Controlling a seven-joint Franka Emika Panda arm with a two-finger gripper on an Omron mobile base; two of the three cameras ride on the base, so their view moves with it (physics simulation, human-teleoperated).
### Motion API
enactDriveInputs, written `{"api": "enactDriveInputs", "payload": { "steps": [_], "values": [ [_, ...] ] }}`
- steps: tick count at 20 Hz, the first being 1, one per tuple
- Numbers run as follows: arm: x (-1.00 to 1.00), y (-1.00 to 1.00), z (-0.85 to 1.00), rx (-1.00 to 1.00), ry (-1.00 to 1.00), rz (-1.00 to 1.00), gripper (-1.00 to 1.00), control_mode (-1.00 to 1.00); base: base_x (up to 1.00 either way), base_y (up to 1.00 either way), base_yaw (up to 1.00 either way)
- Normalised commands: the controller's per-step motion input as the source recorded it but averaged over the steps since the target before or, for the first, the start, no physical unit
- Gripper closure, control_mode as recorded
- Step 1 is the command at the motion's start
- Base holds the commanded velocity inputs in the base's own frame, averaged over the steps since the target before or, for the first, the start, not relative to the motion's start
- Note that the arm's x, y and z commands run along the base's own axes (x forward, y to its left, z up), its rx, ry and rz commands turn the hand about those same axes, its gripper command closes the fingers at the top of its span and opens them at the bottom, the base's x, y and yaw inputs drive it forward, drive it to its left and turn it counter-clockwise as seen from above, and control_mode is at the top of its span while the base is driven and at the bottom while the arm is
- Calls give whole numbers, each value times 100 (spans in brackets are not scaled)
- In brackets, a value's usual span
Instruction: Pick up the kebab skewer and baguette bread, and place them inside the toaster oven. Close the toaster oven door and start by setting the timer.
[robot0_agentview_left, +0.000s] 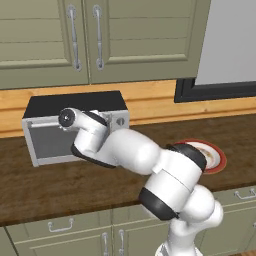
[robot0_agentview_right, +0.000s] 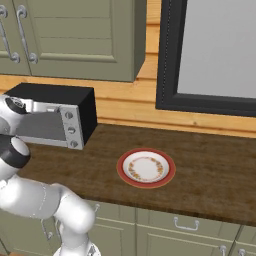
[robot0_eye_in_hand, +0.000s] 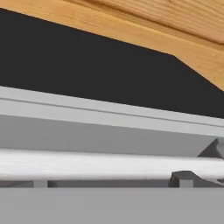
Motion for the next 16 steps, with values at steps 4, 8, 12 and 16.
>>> {"api": "enactDriveInputs", "payload": {
  "steps": [4,8,12,16],
  "values": [
    [21,-12,-1,0,0,-2,-100,-100,0,0,0],
    [-14,-15,0,0,0,0,-100,-100,0,0,0],
    [-67,-31,0,0,-2,0,-100,-100,0,0,0],
    [-89,-38,0,0,-2,0,-100,-100,0,0,0]
  ]
}}
